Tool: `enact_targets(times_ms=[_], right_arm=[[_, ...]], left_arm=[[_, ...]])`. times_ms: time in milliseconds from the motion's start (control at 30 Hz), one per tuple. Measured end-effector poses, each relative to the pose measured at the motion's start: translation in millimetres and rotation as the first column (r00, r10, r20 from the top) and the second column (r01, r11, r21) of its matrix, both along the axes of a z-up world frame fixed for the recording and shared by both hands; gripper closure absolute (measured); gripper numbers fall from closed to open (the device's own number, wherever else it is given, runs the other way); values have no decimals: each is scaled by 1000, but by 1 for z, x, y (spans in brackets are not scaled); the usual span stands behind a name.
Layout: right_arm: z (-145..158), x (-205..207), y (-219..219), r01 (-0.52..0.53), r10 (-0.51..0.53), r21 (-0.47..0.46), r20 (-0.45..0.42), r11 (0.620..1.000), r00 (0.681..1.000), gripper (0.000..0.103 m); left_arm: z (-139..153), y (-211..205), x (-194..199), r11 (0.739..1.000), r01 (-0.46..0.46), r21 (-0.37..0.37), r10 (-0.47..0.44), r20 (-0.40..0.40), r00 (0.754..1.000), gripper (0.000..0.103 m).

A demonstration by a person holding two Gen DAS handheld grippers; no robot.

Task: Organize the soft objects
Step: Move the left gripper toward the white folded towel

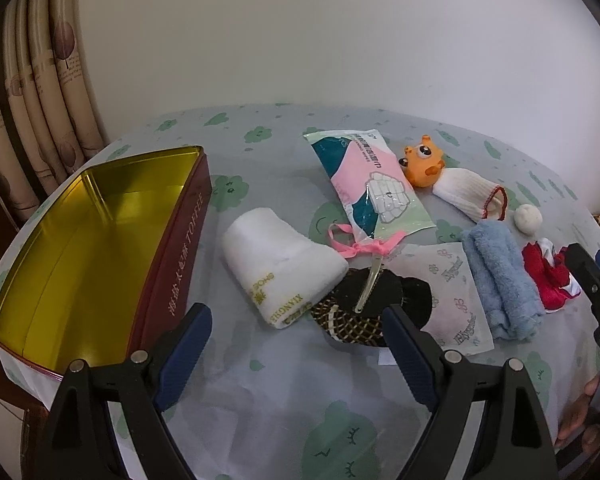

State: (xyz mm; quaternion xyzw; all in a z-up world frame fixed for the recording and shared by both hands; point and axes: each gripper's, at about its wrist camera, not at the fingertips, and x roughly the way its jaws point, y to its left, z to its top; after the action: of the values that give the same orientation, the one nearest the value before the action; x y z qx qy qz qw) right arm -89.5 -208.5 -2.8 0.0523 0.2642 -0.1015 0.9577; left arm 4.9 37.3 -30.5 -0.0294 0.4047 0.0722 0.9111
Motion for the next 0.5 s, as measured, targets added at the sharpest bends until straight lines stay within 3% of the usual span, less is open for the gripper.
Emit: enact_targets(times_ms=[267,500], right_arm=[[-1,-1,0,-6,6,4,0,1000,1000,0],[-3,0,-3,-19,19,30,2,999,1000,0]], left_arm=[[7,16,12,995,-35,-95,33,-23,999,14],[11,27,30,989,-91,-120,85,-56,995,14]])
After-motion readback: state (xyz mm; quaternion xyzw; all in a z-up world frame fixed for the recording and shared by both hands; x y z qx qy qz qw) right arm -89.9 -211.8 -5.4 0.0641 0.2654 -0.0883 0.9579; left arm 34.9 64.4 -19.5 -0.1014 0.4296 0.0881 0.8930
